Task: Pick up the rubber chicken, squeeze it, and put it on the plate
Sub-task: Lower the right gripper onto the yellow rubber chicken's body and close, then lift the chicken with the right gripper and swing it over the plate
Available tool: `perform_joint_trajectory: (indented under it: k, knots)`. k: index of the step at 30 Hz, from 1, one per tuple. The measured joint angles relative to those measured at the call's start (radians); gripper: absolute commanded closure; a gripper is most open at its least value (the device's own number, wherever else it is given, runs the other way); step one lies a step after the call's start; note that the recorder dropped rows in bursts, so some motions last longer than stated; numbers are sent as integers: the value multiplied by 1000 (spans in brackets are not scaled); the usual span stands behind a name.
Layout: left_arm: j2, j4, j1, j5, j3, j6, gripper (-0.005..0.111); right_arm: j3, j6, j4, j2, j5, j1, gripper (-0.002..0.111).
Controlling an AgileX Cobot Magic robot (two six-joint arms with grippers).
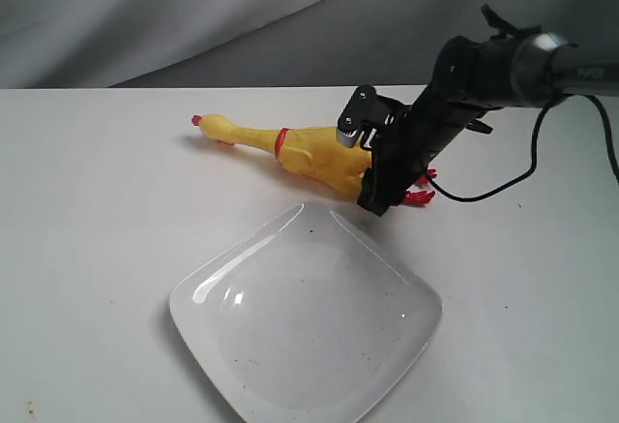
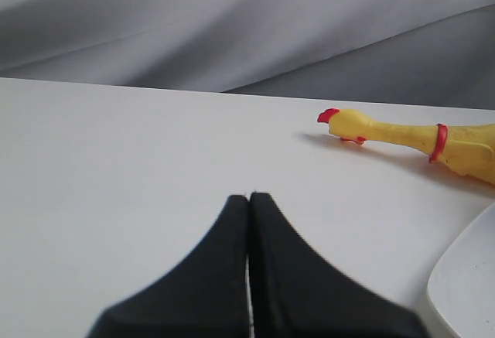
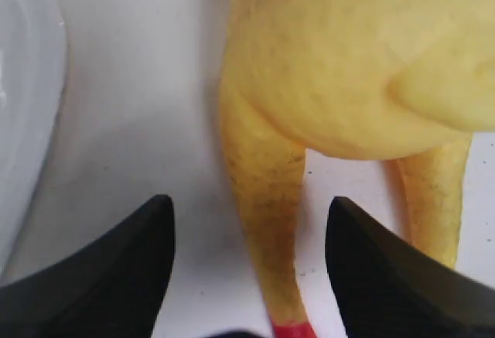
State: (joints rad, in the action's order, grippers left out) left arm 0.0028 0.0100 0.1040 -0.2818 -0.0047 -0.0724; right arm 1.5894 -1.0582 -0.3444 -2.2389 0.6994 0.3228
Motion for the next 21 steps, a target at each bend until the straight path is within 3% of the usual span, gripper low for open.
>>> perform_joint_trajectory:
  k: [7,10,21]
  knots:
    - [0,0,0,0,0,0,107,0,0,-21,-17,-48,0,97]
    - [0,0,0,0,0,0,107,0,0,-21,-17,-52,0,108]
    - [0,0,0,0,0,0,107,0,0,-21,45,12,2,108]
